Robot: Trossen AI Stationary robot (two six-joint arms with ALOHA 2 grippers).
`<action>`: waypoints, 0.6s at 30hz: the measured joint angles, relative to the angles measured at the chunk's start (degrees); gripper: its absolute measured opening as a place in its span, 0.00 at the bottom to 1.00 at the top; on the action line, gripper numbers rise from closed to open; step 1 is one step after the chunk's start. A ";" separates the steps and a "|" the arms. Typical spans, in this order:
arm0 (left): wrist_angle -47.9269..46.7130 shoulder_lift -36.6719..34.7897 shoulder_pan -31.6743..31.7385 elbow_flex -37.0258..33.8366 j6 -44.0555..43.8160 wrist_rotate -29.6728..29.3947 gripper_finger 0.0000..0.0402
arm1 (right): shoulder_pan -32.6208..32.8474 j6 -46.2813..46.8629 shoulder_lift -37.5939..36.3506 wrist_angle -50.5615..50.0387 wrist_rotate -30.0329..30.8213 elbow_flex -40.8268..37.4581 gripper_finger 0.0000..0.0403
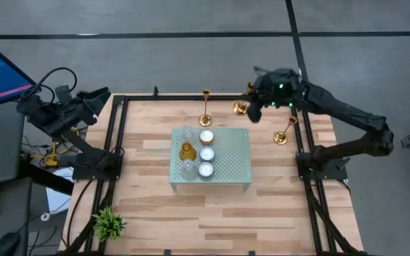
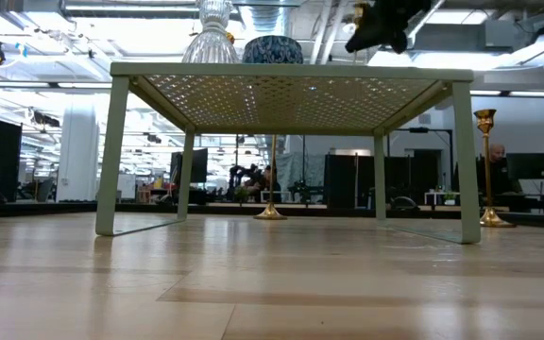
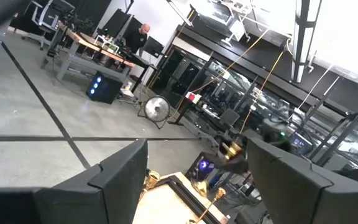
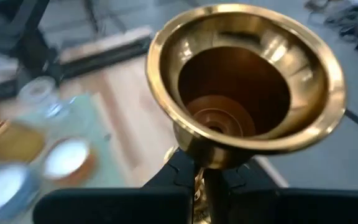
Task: Pick & Place candle stick holders
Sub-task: Put the middle gold candle holder on the shelf
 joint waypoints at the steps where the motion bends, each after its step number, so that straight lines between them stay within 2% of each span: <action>1: 0.00 0.00 -0.01 0.00 -0.02 0.00 0.69 | 1.97 0.42 0.53 -1.47 1.17 0.72 0.00; 5: 0.00 0.00 0.00 0.00 -0.04 0.00 0.69 | 8.79 3.92 2.84 -4.62 5.10 1.57 0.00; 10: 0.02 0.00 0.00 0.00 -0.07 0.00 0.69 | 14.88 7.60 6.32 -4.86 6.85 1.70 0.00; 18: 0.00 0.00 0.00 0.00 -0.07 0.00 0.69 | 20.01 9.49 10.04 -6.71 9.74 1.68 0.00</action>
